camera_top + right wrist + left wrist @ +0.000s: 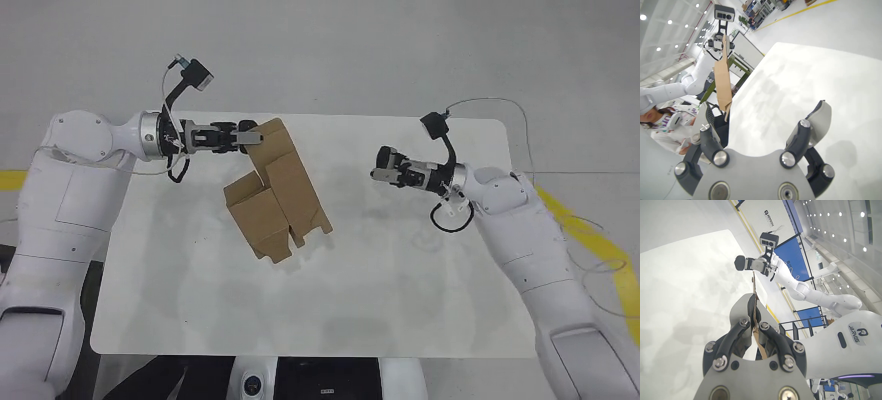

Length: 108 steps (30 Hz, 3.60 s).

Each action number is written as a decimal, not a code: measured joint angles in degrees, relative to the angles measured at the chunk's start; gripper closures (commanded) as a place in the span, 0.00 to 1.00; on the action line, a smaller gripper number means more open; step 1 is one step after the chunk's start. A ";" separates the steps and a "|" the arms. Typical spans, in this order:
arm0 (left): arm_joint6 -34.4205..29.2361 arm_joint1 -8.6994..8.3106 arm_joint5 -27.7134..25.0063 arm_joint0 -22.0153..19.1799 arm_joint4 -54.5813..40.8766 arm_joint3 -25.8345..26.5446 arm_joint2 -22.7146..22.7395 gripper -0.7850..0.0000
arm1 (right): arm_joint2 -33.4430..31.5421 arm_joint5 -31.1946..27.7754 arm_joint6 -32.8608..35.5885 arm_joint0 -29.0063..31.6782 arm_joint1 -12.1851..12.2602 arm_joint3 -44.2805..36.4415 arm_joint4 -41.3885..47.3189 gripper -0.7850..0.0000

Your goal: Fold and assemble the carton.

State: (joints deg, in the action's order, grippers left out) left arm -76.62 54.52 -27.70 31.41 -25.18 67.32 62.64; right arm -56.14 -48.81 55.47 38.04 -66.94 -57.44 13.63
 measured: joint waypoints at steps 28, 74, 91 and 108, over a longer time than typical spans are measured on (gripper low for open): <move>0.12 0.00 -0.08 0.26 -1.57 3.00 -3.28 1.00 | 11.65 2.13 2.17 -3.55 0.54 -1.63 10.78 0.00; -1.08 1.06 1.09 2.35 -1.88 5.70 -6.39 1.00 | 23.79 5.98 5.99 -6.12 -2.60 -5.93 18.68 1.00; 4.14 0.11 0.99 3.66 -1.75 4.65 -1.18 0.00 | 23.34 4.40 4.40 -6.38 -2.71 0.44 27.58 1.00; 12.48 -0.79 7.61 12.82 3.40 13.19 0.69 0.00 | 15.31 5.47 -7.00 -1.48 -1.78 -0.67 21.42 1.00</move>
State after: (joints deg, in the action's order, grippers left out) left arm -64.14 53.73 -20.09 44.24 -21.77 80.51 63.33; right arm -40.84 -43.34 48.47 36.56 -68.72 -58.10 35.05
